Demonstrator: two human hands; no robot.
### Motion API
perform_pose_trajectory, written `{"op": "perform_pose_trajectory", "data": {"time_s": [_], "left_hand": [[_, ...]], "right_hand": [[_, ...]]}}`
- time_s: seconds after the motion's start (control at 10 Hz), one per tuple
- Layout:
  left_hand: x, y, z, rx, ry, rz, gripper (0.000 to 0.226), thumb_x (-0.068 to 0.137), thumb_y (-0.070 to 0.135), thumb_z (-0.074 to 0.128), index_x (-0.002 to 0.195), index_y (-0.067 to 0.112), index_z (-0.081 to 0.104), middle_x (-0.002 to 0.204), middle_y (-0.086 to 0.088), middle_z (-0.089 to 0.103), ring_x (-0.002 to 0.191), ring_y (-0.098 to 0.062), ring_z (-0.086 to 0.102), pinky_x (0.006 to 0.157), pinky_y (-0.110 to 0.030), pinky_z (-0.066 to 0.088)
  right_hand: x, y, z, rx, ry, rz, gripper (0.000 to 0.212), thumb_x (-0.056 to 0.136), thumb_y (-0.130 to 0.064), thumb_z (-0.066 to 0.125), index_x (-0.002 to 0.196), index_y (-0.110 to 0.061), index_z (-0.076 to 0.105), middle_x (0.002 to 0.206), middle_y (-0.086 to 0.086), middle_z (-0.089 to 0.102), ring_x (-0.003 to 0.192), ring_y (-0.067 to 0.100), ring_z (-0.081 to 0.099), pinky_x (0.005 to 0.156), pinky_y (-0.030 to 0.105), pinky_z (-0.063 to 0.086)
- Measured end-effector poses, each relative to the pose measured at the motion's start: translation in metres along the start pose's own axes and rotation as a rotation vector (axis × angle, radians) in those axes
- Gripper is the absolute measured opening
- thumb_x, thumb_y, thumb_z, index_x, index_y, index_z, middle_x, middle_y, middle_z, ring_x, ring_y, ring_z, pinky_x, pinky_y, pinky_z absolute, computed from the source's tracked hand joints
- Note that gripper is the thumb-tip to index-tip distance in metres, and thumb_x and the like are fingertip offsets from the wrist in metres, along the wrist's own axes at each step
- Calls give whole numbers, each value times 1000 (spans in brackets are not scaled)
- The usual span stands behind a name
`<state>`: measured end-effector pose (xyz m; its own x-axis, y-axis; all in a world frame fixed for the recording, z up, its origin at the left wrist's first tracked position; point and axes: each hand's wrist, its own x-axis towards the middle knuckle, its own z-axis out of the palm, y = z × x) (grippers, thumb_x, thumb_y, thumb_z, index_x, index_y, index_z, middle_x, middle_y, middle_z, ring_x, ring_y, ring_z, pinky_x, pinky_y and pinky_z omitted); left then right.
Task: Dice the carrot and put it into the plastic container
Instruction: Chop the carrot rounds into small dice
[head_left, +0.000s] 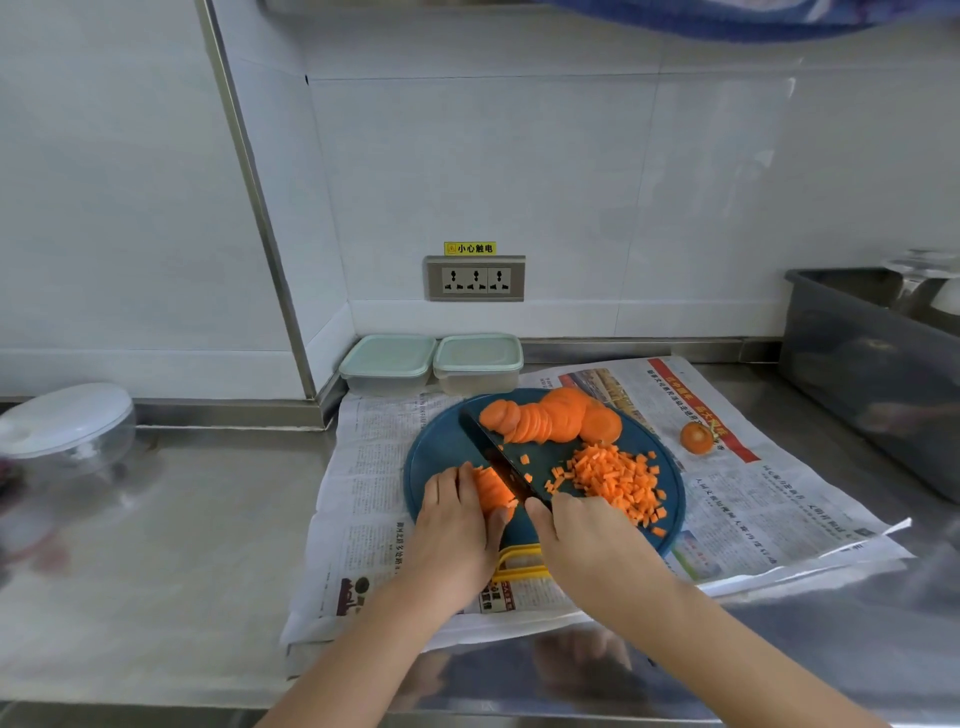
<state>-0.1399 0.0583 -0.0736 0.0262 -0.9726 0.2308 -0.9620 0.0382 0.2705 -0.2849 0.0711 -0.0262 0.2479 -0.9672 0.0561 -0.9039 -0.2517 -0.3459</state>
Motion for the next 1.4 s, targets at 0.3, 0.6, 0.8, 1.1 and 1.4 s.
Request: {"op": "perform_pose_trajectory", "data": {"time_s": [0.3, 0.6, 0.8, 1.1, 1.4], "left_hand": [[2, -2, 2, -101, 31, 32, 47, 102, 37, 29, 141, 13, 24, 140, 0, 30, 134, -13, 22, 106, -22, 27], [4, -2, 5, -106, 13, 61, 46, 98, 34, 37, 139, 16, 28, 137, 2, 28, 132, -12, 22, 103, -20, 30], [7, -4, 9, -74, 21, 66, 48, 99, 35, 36, 141, 15, 26, 139, 1, 29, 132, -13, 21, 106, -22, 28], [5, -2, 9, -110, 84, 39, 41, 101, 32, 33, 139, 14, 30, 137, 1, 34, 131, -14, 27, 103, -23, 32], [6, -1, 8, -121, 43, 30, 42, 100, 35, 33, 137, 14, 32, 136, -1, 35, 130, -15, 27, 105, -26, 31]], "right_hand": [[-6, -9, 5, -37, -20, -20, 40, 103, -43, 24, 71, -20, 32, 66, -6, 34, 72, 19, 49, 47, 23, 29], [-3, -28, 9, -129, -144, 40, 35, 105, -30, 26, 119, -7, 48, 116, 8, 61, 107, 26, 61, 69, 29, 38], [17, -31, 13, -122, -173, 74, 28, 102, -17, 35, 118, -7, 55, 119, 10, 59, 109, 27, 59, 76, 31, 44], [18, -13, -18, 24, -193, 35, 37, 104, -17, 25, 118, 3, 53, 66, 3, 38, 73, 28, 57, 67, 34, 45], [20, -30, 6, -211, -125, 52, 29, 101, -13, 35, 118, -6, 57, 120, 12, 59, 110, 30, 58, 80, 35, 48]]}}
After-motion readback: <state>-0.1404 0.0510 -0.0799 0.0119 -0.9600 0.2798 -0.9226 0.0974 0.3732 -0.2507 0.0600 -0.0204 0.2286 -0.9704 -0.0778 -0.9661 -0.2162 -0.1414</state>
